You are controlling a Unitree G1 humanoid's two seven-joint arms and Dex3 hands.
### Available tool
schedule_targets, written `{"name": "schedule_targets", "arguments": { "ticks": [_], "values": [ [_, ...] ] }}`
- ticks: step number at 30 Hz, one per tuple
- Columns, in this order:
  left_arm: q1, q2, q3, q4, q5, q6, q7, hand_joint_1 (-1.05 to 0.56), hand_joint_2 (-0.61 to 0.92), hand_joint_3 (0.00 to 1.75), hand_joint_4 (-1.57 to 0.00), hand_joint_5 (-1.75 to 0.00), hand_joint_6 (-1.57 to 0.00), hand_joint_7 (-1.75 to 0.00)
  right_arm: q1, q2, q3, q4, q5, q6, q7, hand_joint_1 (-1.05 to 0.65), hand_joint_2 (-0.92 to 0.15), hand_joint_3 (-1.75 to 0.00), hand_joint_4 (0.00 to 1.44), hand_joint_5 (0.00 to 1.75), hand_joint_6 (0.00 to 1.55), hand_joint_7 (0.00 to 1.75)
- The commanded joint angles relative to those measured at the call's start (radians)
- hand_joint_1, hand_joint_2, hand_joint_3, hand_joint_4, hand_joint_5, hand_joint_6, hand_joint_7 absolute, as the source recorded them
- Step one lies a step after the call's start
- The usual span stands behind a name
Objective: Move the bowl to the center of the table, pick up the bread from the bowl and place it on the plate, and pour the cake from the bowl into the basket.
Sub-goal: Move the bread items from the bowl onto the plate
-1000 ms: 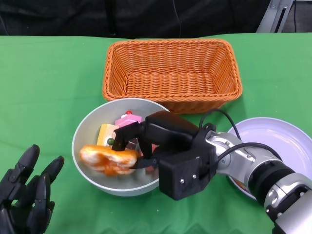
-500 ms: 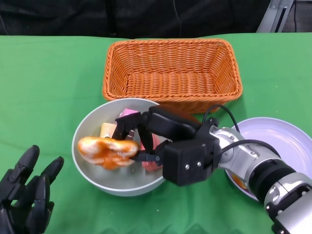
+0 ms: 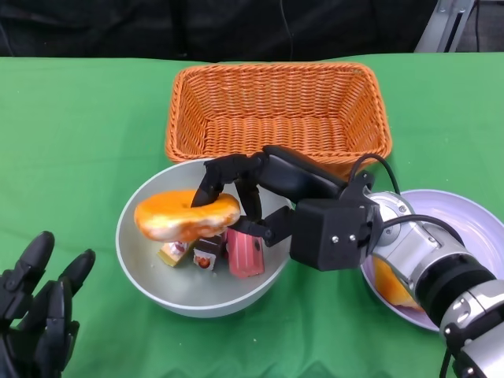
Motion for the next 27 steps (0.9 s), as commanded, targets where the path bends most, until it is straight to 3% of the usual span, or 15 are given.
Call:
{"name": "schedule_targets", "arguments": {
  "ticks": [1, 8, 27],
  "values": [
    [-0.01, 0.018, 0.012, 0.019, -0.012, 0.0, -0.013, -0.46, 0.92, 0.3, -0.99, 0.0, -0.85, 0.0, 0.011, -0.017, -0.027, -0.036, 0.042, -0.016, 0.024, -0.08, -0.62, -0.97, 0.71, 1.75, 0.71, 1.27],
    [-0.028, 0.023, 0.021, 0.052, -0.031, -0.008, -0.04, -0.46, 0.92, 0.31, -0.99, 0.0, -0.85, 0.0, 0.028, -0.036, -0.072, -0.088, 0.116, -0.041, 0.091, -0.08, -0.59, -1.02, 0.75, 1.75, 0.71, 1.33],
    [-0.065, 0.039, 0.055, 0.112, -0.037, -0.006, -0.076, -0.47, 0.92, 0.3, -0.99, 0.0, -0.84, 0.0, 0.164, -0.165, -0.189, -0.335, 0.322, -0.02, 0.263, -0.05, -0.47, -1.23, 0.82, 1.75, 0.67, 1.46]
  ]
}}
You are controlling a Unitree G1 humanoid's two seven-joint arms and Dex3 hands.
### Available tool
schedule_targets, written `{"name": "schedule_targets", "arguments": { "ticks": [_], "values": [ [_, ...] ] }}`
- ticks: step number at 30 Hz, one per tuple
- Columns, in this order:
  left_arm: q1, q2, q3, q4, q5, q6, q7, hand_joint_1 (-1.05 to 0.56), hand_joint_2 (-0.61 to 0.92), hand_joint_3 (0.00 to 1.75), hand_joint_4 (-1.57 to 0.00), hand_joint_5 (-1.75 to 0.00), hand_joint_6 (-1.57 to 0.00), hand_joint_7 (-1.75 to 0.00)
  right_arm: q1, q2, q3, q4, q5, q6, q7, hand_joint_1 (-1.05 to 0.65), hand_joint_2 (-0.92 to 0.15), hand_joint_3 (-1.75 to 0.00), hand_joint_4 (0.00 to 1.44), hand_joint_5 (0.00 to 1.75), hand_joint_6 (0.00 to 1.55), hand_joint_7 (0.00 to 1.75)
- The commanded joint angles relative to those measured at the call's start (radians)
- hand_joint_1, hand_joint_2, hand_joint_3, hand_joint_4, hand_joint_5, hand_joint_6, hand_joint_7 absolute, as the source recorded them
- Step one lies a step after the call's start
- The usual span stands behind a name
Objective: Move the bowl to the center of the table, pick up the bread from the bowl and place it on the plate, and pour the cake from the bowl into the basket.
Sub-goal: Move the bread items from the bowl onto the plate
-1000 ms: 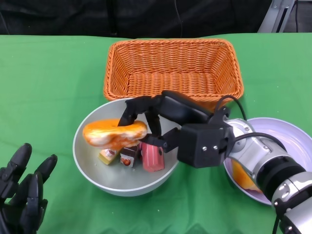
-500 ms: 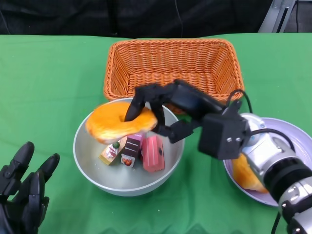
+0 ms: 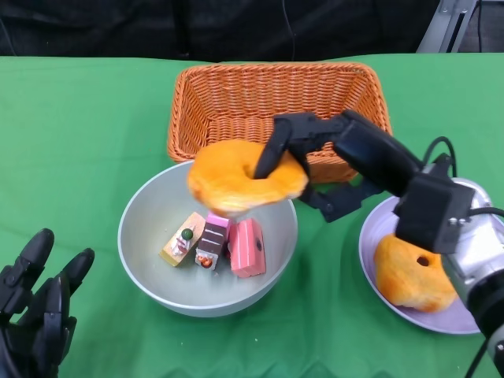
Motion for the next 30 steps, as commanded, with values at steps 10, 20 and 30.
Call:
{"name": "schedule_targets", "arguments": {
  "ticks": [10, 20, 30],
  "values": [
    [0.0, 0.03, 0.013, 0.013, -0.004, 0.007, -0.015, -0.47, 0.92, 0.29, -0.98, 0.0, -0.84, 0.0, 0.168, -0.125, -0.111, -0.257, 0.104, 0.107, 0.013, -0.06, -0.42, -1.32, 0.77, 1.75, 0.71, 1.43],
    [-0.007, 0.052, 0.022, 0.03, -0.018, 0.01, -0.045, -0.46, 0.92, 0.3, -0.98, 0.0, -0.84, 0.0, 0.362, -0.184, -0.213, -0.402, 0.106, 0.14, -0.068, -0.03, -0.41, -1.38, 0.76, 1.73, 0.71, 1.47],
    [-0.003, 0.064, 0.025, 0.022, -0.024, 0.035, -0.059, -0.47, 0.92, 0.28, -0.99, 0.0, -0.84, 0.0, 0.538, -0.182, -0.268, -0.486, 0.111, 0.192, -0.127, 0.0, -0.49, -1.31, 0.69, 1.74, 0.65, 1.53]
  ]
}}
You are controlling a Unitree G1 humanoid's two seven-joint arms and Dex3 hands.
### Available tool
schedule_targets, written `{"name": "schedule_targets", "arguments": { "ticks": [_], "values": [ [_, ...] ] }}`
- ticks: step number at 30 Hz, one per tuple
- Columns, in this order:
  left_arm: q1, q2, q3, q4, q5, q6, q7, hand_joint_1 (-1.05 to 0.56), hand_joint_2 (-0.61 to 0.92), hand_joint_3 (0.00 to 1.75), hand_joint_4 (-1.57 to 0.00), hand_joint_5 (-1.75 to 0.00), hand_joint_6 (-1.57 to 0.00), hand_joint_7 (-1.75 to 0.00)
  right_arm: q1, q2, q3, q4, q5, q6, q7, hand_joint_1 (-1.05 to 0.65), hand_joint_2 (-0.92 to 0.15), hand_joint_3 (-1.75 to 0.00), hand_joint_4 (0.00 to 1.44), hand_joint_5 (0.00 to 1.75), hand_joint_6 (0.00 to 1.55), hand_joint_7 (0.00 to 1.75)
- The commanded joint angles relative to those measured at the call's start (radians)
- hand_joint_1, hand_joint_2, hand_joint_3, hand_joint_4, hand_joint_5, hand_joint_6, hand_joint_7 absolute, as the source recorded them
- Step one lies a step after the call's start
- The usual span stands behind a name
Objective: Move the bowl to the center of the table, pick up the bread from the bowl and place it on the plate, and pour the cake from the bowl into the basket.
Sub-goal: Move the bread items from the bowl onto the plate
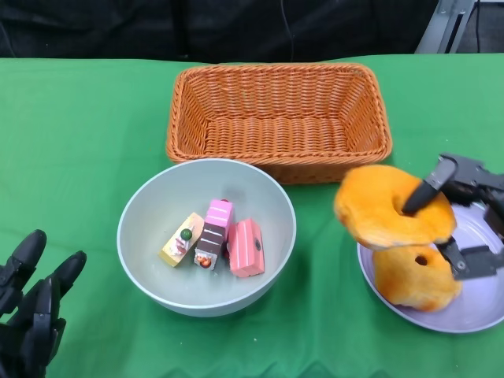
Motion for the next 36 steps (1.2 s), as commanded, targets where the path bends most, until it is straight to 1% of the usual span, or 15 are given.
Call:
{"name": "schedule_targets", "arguments": {
  "ticks": [1, 4, 6, 11, 17, 22, 27, 30, 32, 36],
  "values": [
    [0.006, 0.02, 0.003, -0.008, -0.002, 0.013, -0.011, -0.47, 0.92, 0.28, -0.99, 0.0, -0.84, 0.0, 0.022, -0.004, -0.021, -0.026, 0.01, 0.0, -0.032, 0.0, -0.5, -1.29, 0.69, 1.74, 0.65, 1.53],
    [0.003, 0.025, 0.003, -0.005, -0.002, 0.019, -0.014, -0.47, 0.92, 0.28, -0.99, 0.0, -0.84, 0.0, 0.035, 0.003, -0.023, -0.014, -0.014, -0.024, -0.067, 0.01, -0.51, -1.26, 0.69, 1.74, 0.66, 1.52],
    [-0.001, 0.03, 0.005, -0.002, -0.006, 0.024, -0.019, -0.48, 0.92, 0.27, -0.99, 0.0, -0.85, 0.0, 0.034, 0.006, -0.024, 0.03, -0.033, -0.069, -0.093, 0.01, -0.5, -1.26, 0.7, 1.74, 0.67, 1.53],
    [-0.004, 0.042, 0.009, 0.004, -0.006, 0.028, -0.026, -0.48, 0.92, 0.26, -0.99, 0.0, -0.85, 0.0, 0.026, 0.012, -0.027, 0.136, -0.056, -0.142, -0.155, 0.01, -0.48, -1.29, 0.76, 1.75, 0.68, 1.53],
    [0.0, 0.043, 0.009, -0.005, -0.011, 0.043, -0.028, -0.48, 0.92, 0.26, -0.99, 0.0, -0.85, 0.0, 0.01, 0.0, -0.03, 0.233, -0.108, -0.23, -0.232, 0.01, -0.46, -1.31, 0.76, 1.75, 0.68, 1.51],
    [0.005, 0.044, 0.01, -0.015, -0.015, 0.044, -0.037, -0.47, 0.92, 0.27, -0.99, 0.0, -0.85, 0.0, 0.013, -0.006, -0.027, 0.274, -0.137, -0.228, -0.274, -0.01, -0.48, -1.26, 0.76, 1.75, 0.67, 1.48],
    [0.012, 0.038, 0.004, -0.032, -0.011, 0.046, -0.037, -0.47, 0.92, 0.27, -0.99, 0.0, -0.85, 0.0, 0.025, -0.016, -0.027, 0.304, -0.128, -0.186, -0.27, 0.04, -0.5, -1.24, 0.75, 1.75, 0.66, 1.46],
    [0.015, 0.038, 0.002, -0.05, -0.002, 0.051, -0.025, -0.47, 0.92, 0.27, -1.0, 0.0, -0.85, 0.0, 0.025, -0.021, -0.025, 0.316, -0.127, -0.168, -0.265, 0.05, -0.55, -1.15, 0.74, 1.75, 0.66, 1.43],
    [0.017, 0.038, -0.001, -0.07, 0.003, 0.058, -0.018, -0.47, 0.92, 0.27, -0.99, 0.0, -0.85, 0.0, 0.019, -0.025, -0.022, 0.333, -0.125, -0.161, -0.258, 0.04, -0.57, -1.1, 0.72, 1.75, 0.66, 1.41],
    [0.018, 0.042, -0.005, -0.1, 0.019, 0.066, -0.01, -0.46, 0.92, 0.27, -0.98, 0.0, -0.85, 0.0, 0.008, -0.027, -0.017, 0.365, -0.11, -0.148, -0.231, 0.02, -0.58, -1.07, 0.69, 1.75, 0.66, 1.38]
  ]
}}
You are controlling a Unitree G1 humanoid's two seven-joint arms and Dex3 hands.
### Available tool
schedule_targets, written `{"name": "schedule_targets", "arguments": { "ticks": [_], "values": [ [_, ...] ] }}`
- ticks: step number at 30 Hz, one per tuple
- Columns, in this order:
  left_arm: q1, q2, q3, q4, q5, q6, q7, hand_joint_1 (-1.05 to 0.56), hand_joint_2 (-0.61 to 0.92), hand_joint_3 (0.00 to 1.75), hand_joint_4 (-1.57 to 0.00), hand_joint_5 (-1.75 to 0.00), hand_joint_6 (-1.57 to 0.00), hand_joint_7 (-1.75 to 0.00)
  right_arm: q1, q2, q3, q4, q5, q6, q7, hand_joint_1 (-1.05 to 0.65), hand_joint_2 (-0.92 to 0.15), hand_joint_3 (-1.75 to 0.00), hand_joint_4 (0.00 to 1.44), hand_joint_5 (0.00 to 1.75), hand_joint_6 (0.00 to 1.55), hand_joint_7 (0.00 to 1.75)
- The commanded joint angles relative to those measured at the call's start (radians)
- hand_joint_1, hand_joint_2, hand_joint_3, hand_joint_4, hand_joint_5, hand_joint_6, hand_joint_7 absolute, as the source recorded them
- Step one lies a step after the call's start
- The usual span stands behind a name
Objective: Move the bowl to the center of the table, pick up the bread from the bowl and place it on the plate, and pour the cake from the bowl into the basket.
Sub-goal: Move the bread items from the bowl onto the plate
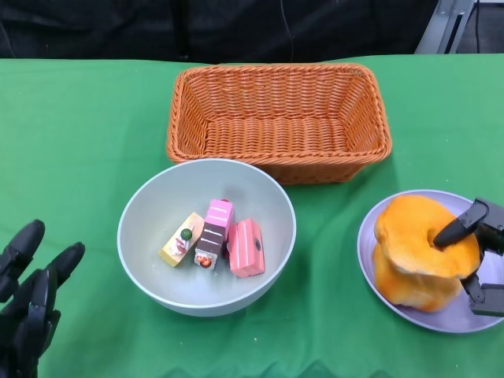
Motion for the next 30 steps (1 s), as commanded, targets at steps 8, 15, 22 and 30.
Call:
{"name": "schedule_targets", "arguments": {
  "ticks": [8, 15, 22, 30],
  "values": [
    [0.012, 0.017, -0.004, -0.053, 0.037, 0.043, 0.045, -0.47, 0.92, 0.28, -0.99, -0.01, -0.85, 0.0, -0.021, -0.016, -0.001, 0.075, 0.031, 0.066, 0.042, -0.01, -0.64, -0.97, 0.71, 1.75, 0.69, 1.3],
    [0.007, 0.016, -0.005, -0.058, 0.045, 0.041, 0.048, -0.47, 0.92, 0.29, -0.98, 0.0, -0.84, 0.0, -0.035, -0.042, 0.028, 0.134, -0.002, 0.095, 0.08, 0.01, -0.81, -0.52, 0.7, 1.31, 0.77, 0.89],
    [0.012, 0.01, -0.007, -0.077, 0.05, 0.057, 0.063, -0.48, 0.92, 0.29, -0.99, -0.01, -0.85, 0.0, -0.015, -0.105, 0.095, 0.098, -0.081, 0.145, 0.099, -0.1, -0.92, -0.05, 0.77, 0.24, 0.74, 0.03],
    [0.018, 0.009, -0.011, -0.079, 0.059, 0.052, 0.067, -0.47, 0.92, 0.3, -0.98, 0.0, -0.85, 0.0, 0.001, -0.148, 0.138, 0.055, -0.104, 0.109, 0.107, -0.4, -0.9, 0.0, 0.57, 0.01, 0.5, 0.0]
  ]
}}
